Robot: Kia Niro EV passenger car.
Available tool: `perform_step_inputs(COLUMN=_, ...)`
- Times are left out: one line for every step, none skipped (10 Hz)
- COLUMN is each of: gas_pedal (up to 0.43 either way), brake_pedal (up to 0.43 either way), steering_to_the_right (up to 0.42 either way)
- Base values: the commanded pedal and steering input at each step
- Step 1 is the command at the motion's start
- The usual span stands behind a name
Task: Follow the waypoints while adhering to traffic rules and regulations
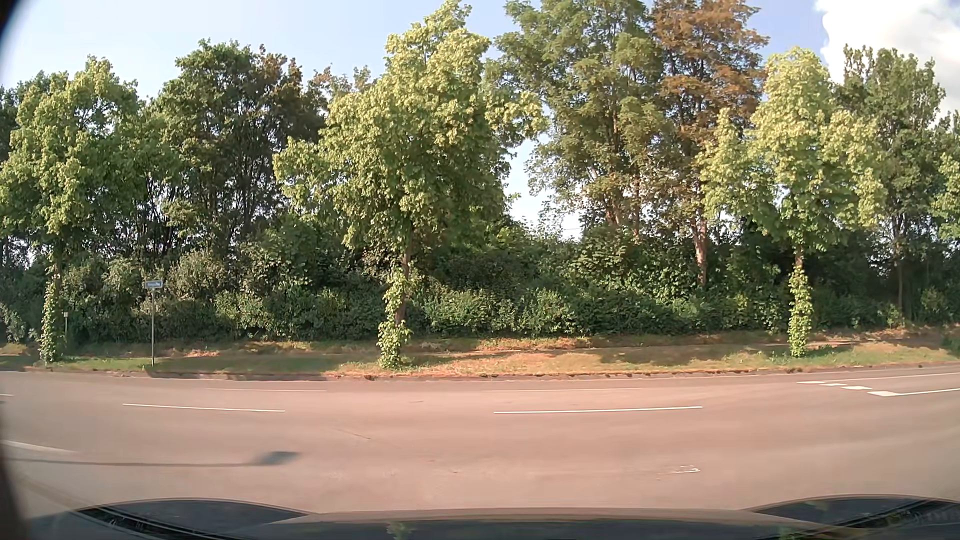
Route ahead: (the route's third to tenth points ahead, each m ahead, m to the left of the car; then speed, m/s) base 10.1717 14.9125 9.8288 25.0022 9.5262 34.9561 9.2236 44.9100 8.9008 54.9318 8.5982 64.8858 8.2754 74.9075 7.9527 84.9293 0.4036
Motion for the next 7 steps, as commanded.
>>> perform_step_inputs(gas_pedal=0.000, brake_pedal=0.043, steering_to_the_right=0.005)
perform_step_inputs(gas_pedal=0.000, brake_pedal=0.043, steering_to_the_right=0.005)
perform_step_inputs(gas_pedal=0.000, brake_pedal=0.043, steering_to_the_right=0.005)
perform_step_inputs(gas_pedal=0.000, brake_pedal=0.043, steering_to_the_right=0.005)
perform_step_inputs(gas_pedal=0.000, brake_pedal=0.085, steering_to_the_right=0.005)
perform_step_inputs(gas_pedal=0.000, brake_pedal=0.140, steering_to_the_right=0.005)
perform_step_inputs(gas_pedal=0.000, brake_pedal=0.140, steering_to_the_right=0.005)
